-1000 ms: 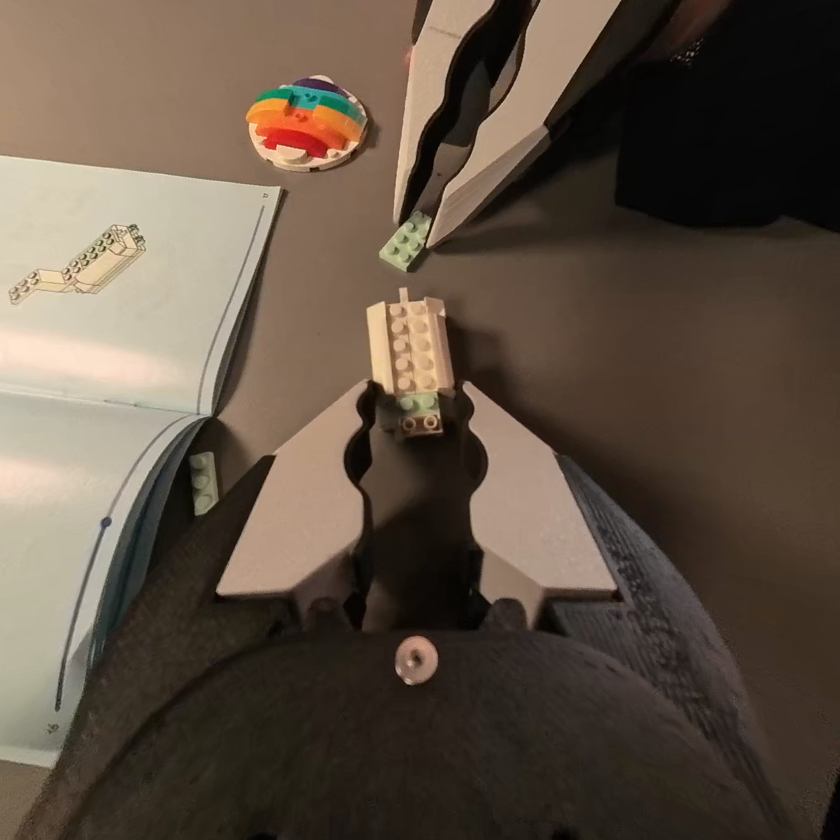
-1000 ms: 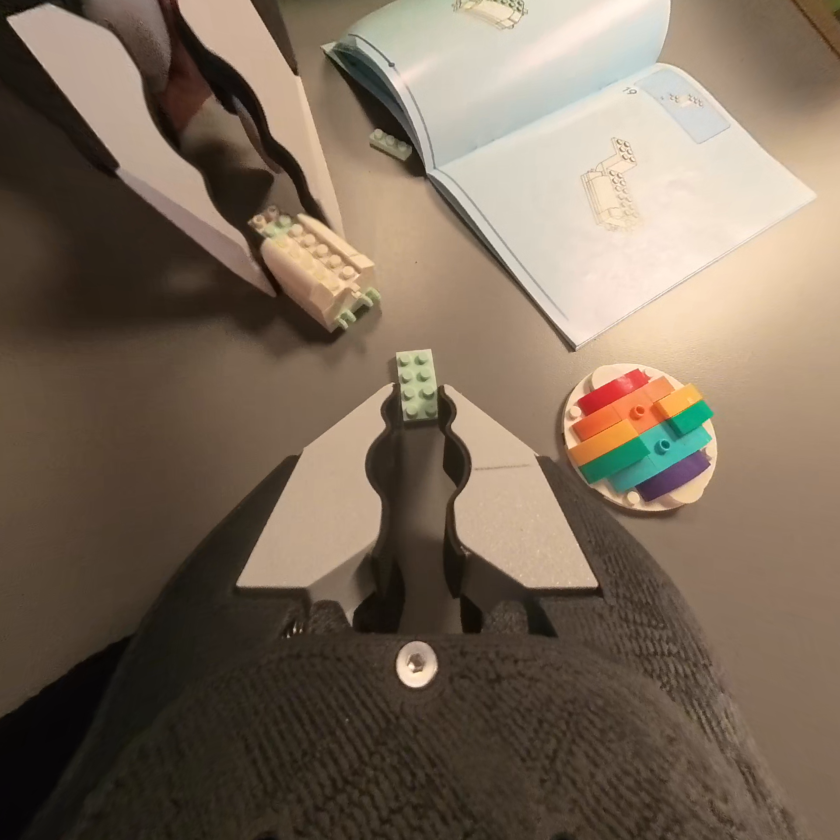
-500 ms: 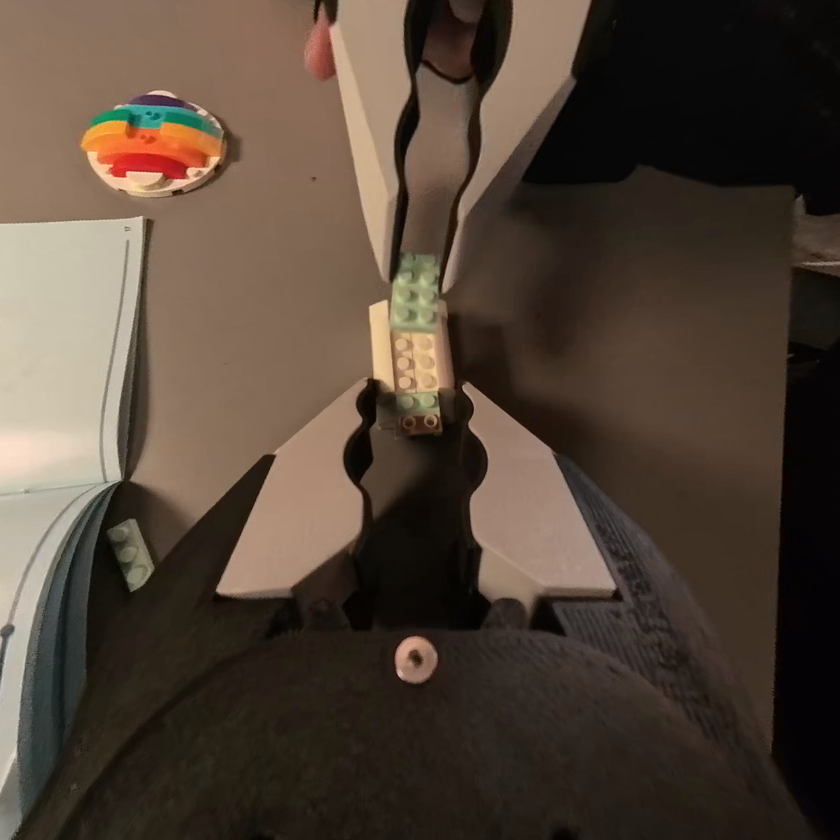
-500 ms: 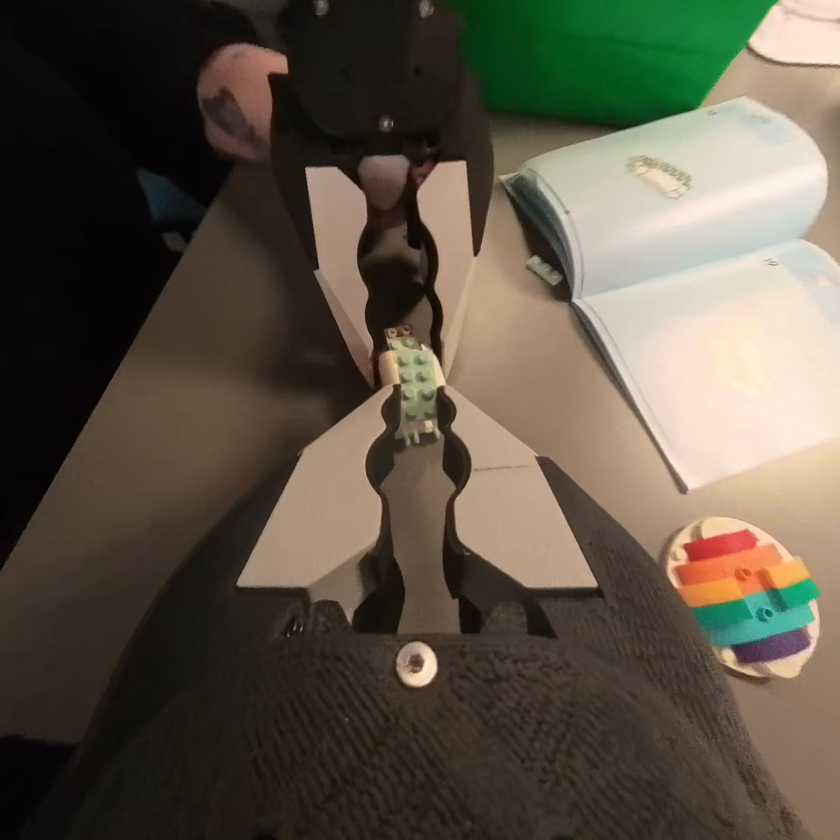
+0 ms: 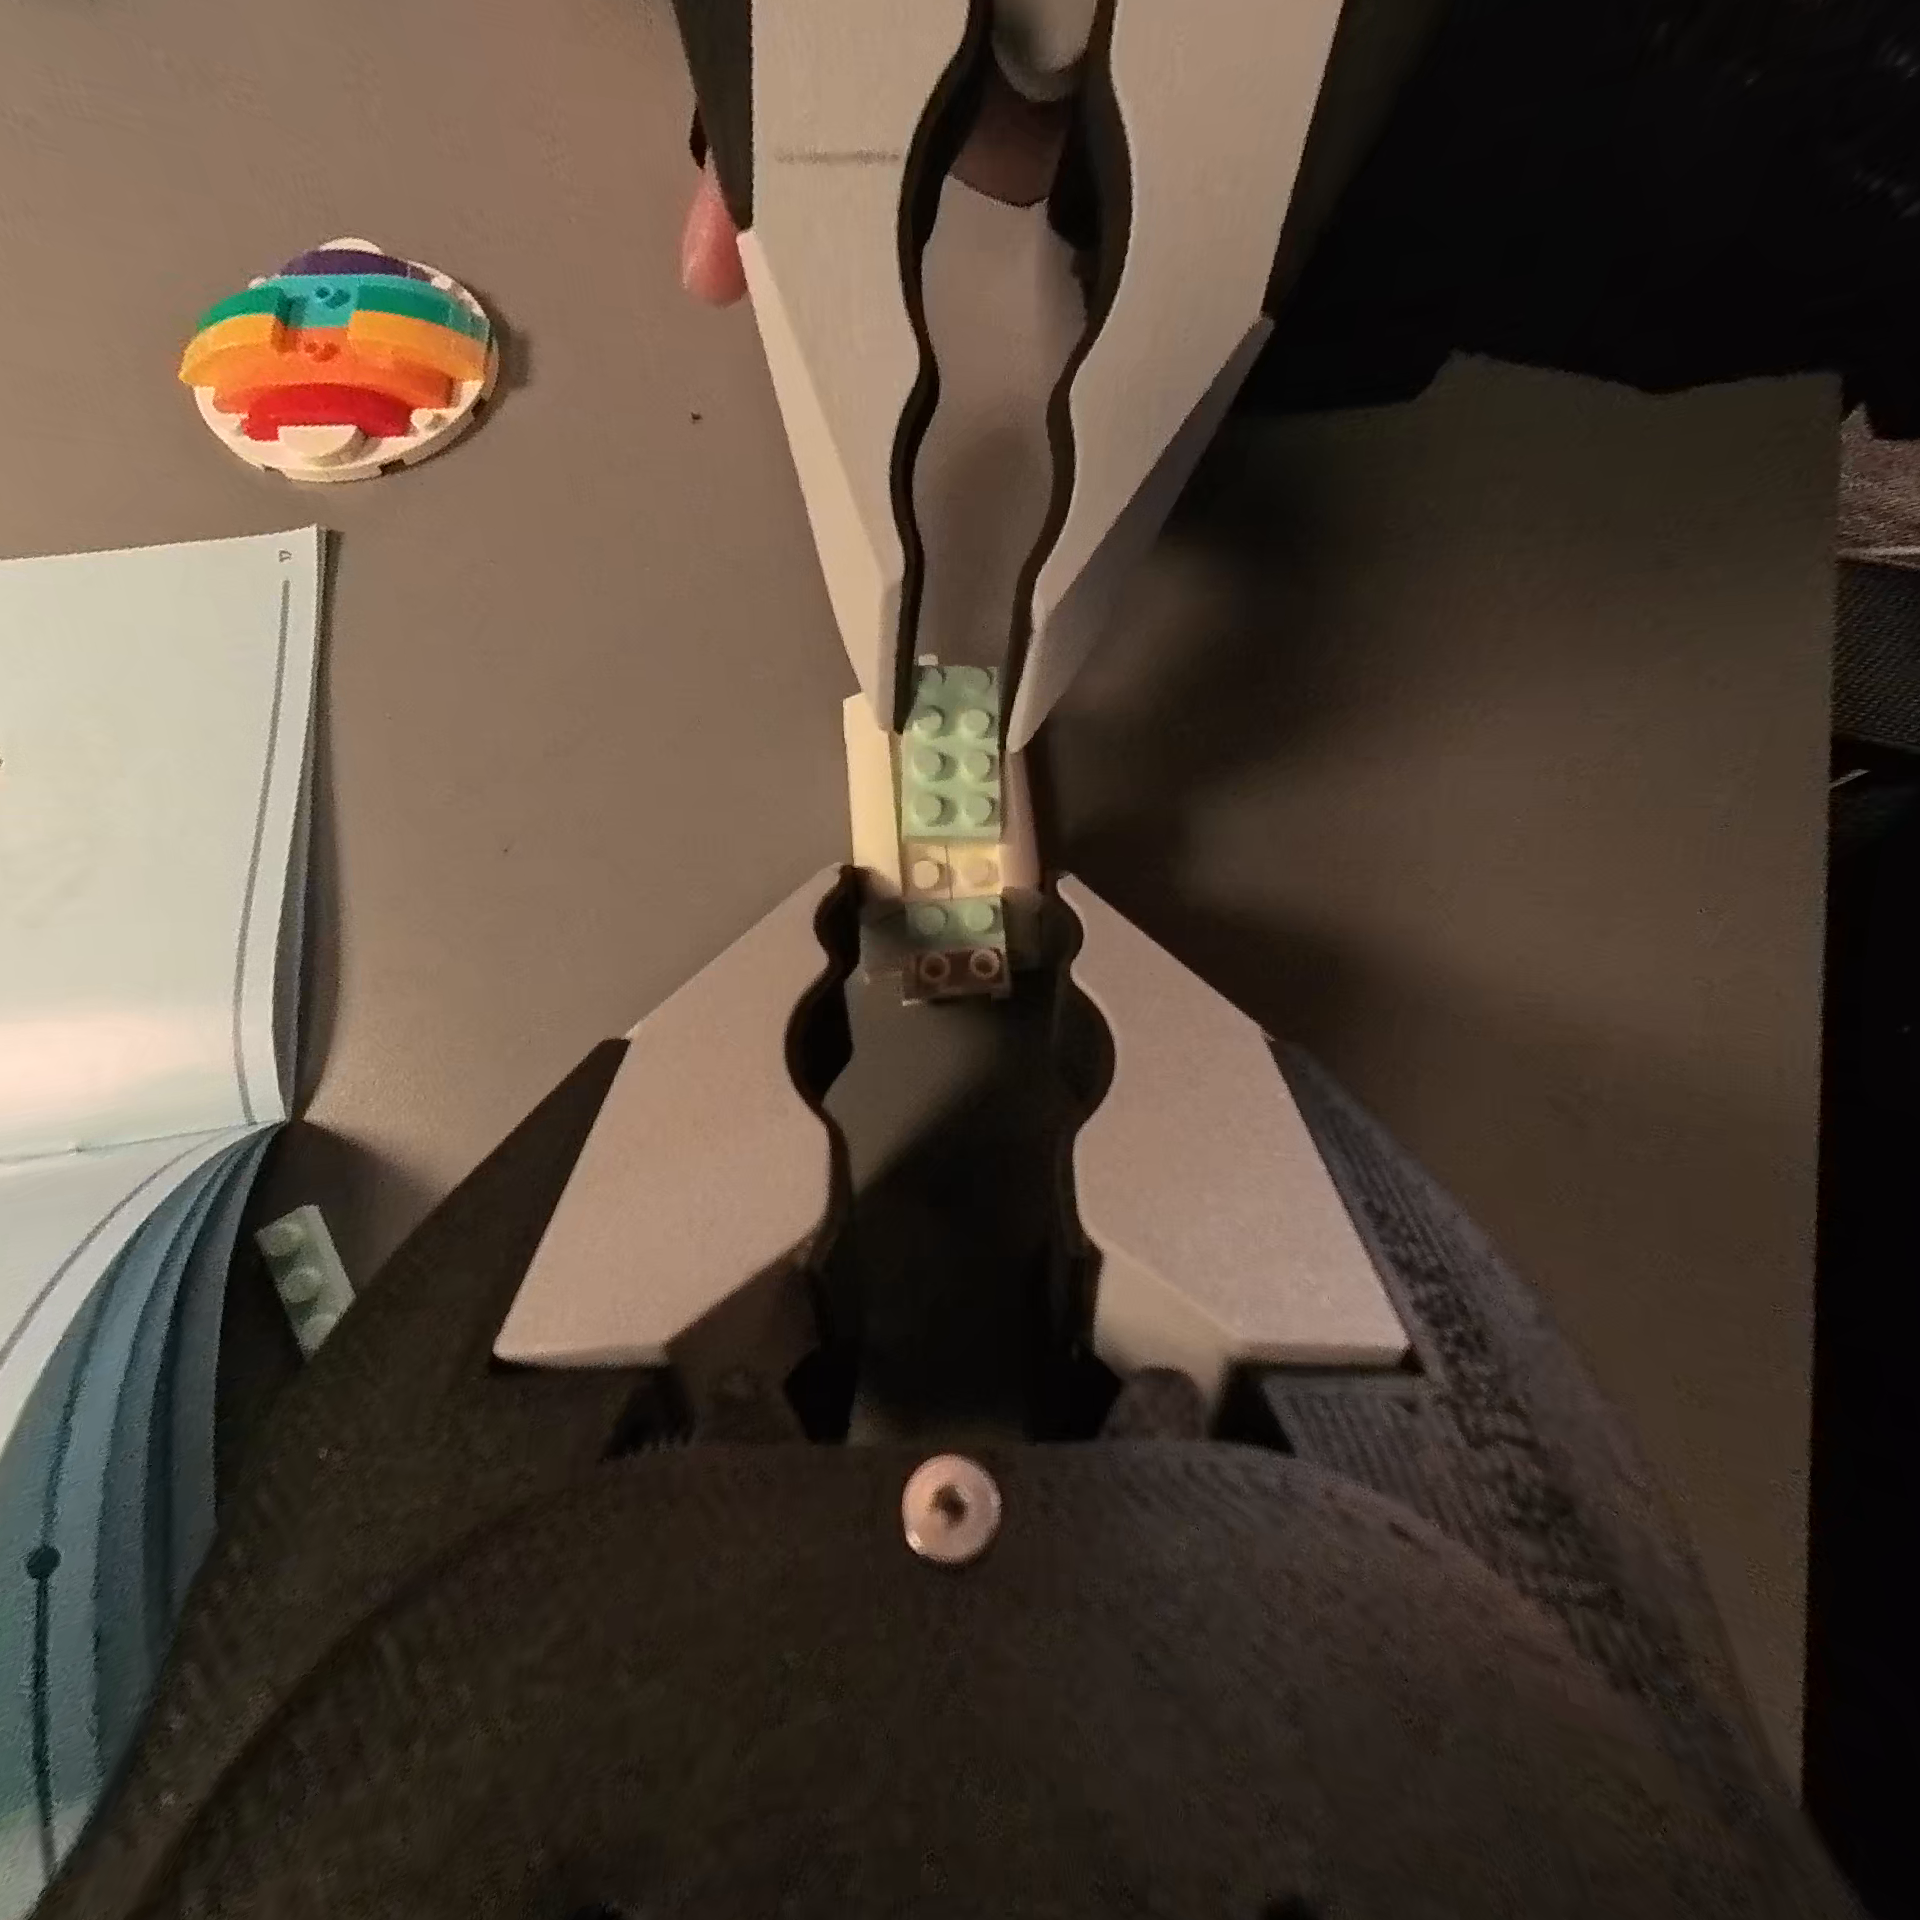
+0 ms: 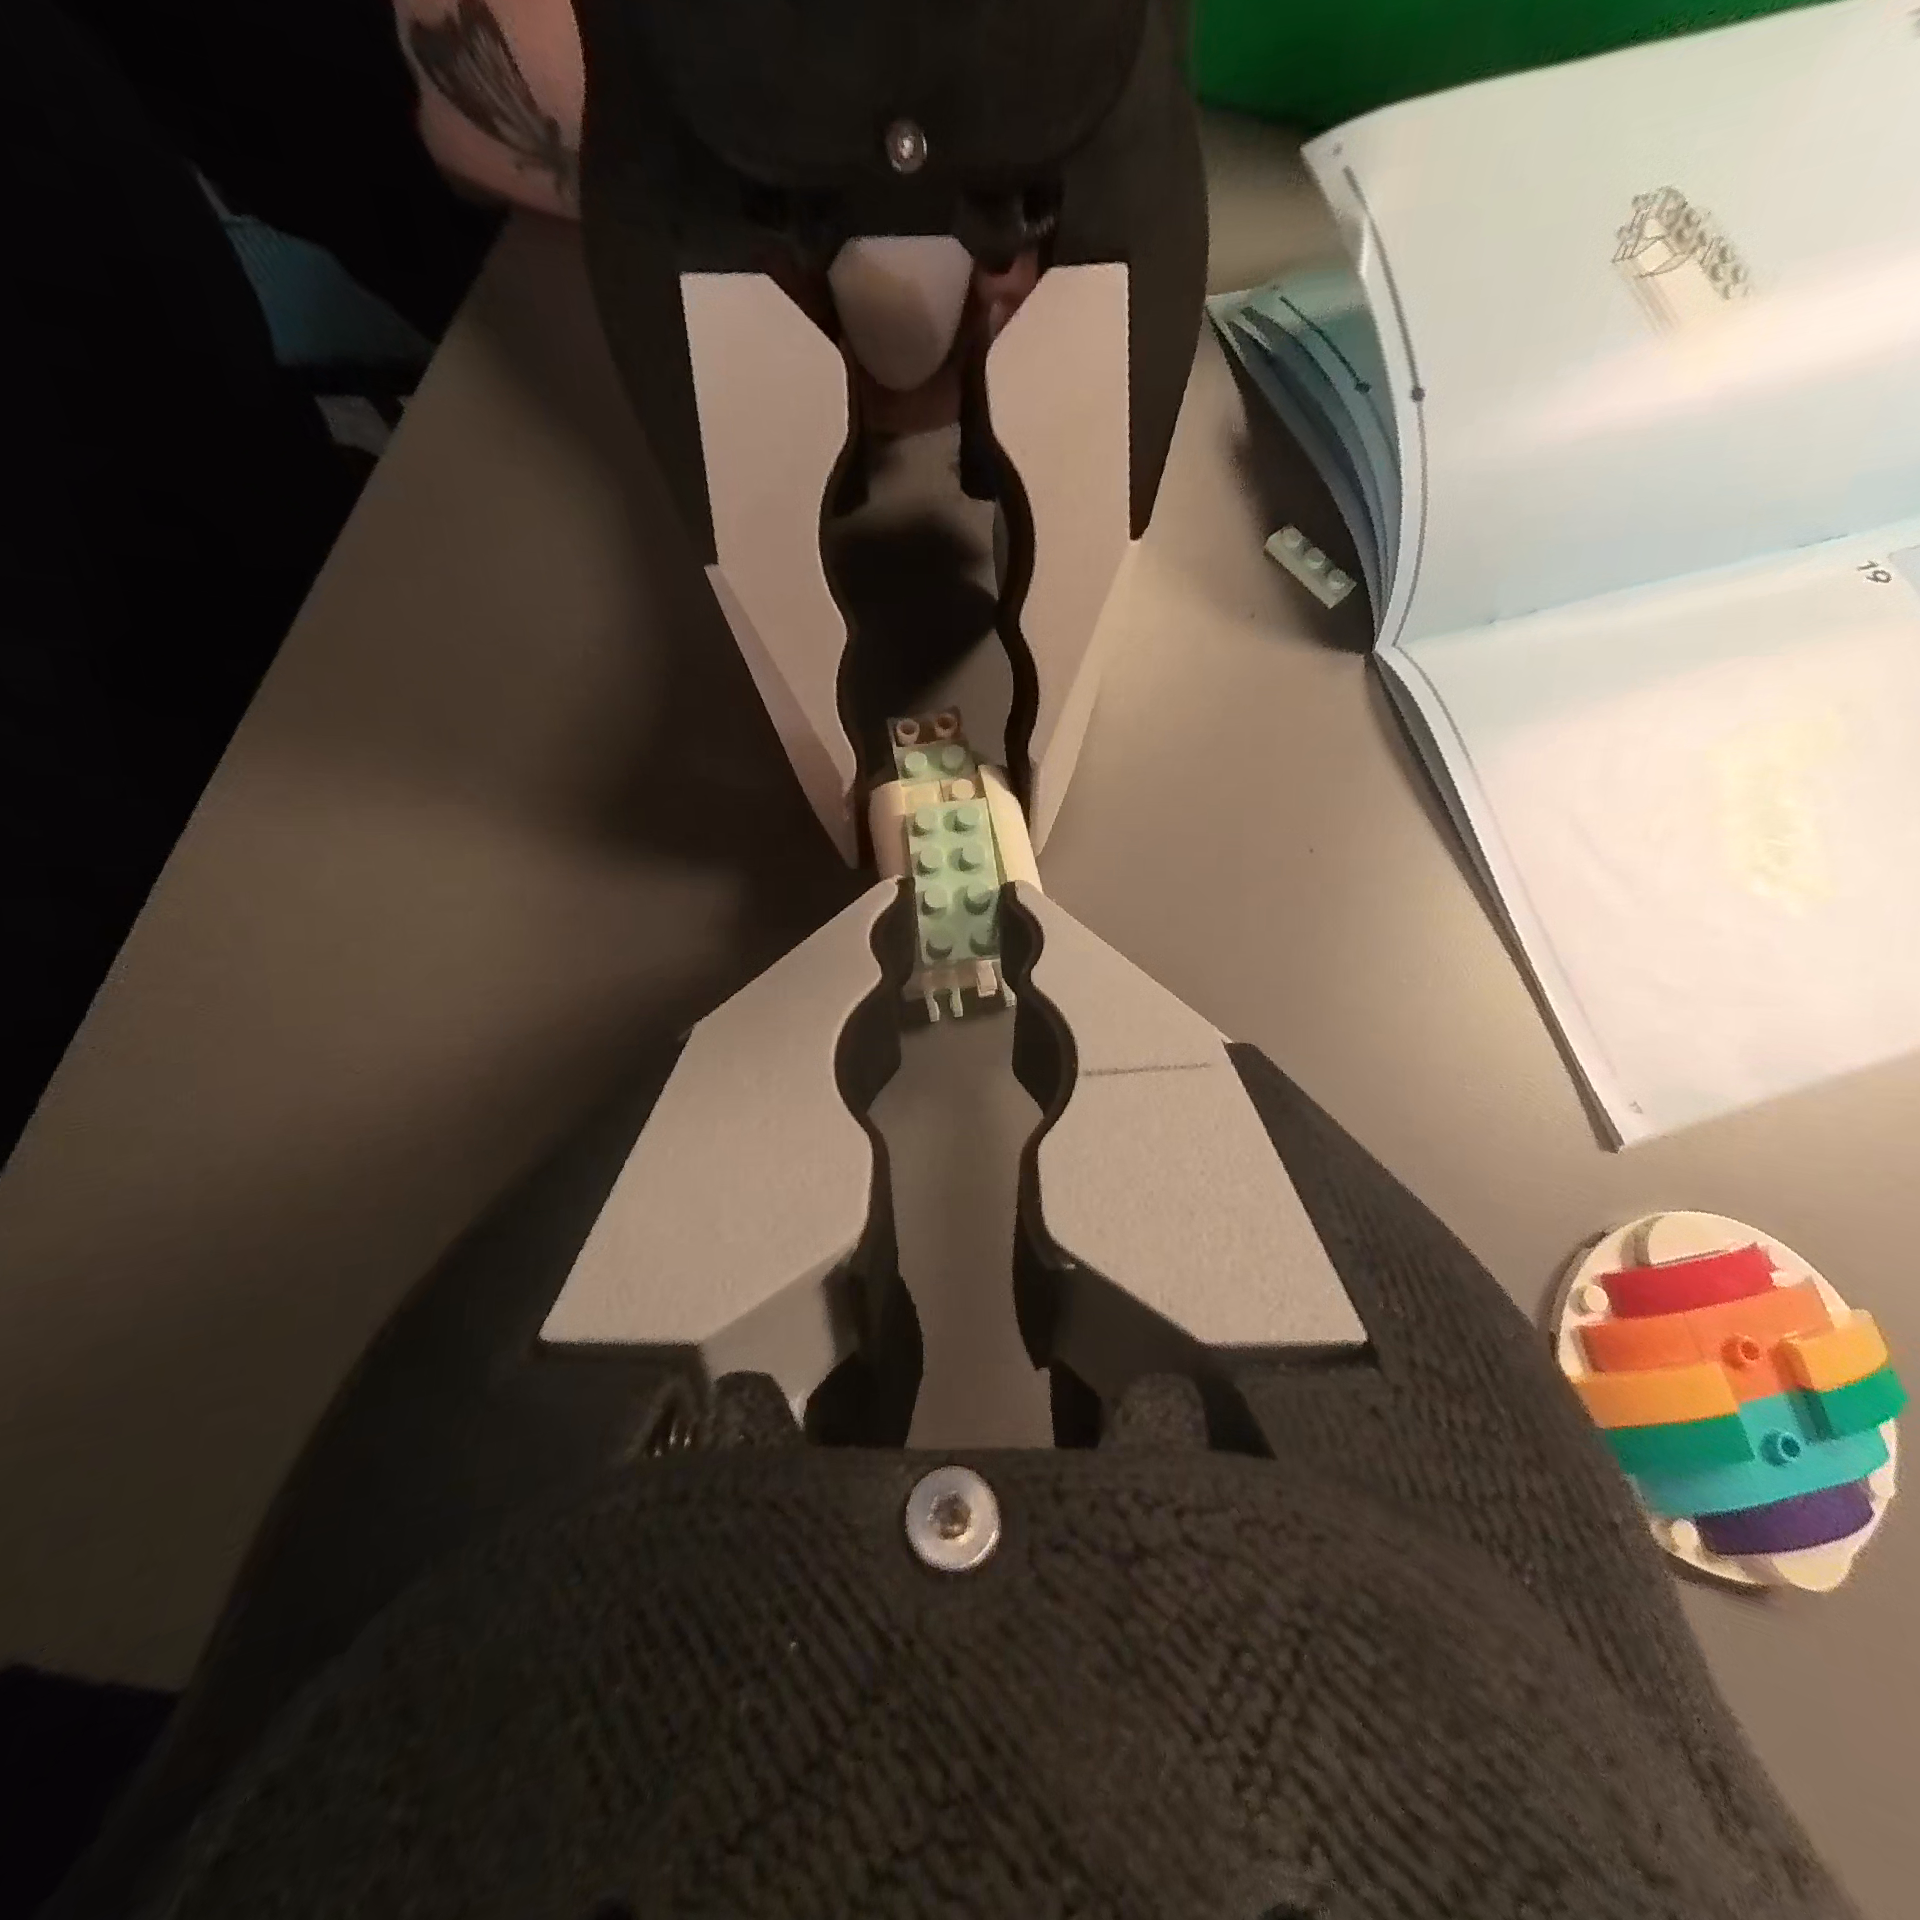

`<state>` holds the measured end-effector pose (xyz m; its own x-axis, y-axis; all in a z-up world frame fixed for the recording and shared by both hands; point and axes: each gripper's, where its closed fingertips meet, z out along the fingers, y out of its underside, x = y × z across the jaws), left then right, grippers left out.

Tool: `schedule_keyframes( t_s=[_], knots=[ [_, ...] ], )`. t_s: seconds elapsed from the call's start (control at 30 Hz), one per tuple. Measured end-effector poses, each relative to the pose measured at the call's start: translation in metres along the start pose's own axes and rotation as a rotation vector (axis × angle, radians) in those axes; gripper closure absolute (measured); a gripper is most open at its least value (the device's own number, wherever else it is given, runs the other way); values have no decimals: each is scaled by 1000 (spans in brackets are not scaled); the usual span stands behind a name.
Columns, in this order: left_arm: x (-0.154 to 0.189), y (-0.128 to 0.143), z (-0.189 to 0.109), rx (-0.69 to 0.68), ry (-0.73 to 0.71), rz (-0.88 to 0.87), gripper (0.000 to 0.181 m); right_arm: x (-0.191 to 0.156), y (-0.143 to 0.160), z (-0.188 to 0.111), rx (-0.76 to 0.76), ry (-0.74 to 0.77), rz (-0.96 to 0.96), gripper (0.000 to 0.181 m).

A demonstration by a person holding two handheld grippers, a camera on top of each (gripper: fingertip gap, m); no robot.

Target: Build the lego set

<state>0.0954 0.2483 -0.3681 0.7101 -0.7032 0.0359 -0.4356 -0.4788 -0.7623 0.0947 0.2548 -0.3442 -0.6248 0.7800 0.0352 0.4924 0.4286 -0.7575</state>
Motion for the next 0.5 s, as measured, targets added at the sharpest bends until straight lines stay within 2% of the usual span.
schedule_keyframes(
  t_s=[0.5],
  knots=[
    [0, 0, 0, 0, 0, 0, 147, 1, 1, 0, 2, 14, -8, 165]
  ],
)
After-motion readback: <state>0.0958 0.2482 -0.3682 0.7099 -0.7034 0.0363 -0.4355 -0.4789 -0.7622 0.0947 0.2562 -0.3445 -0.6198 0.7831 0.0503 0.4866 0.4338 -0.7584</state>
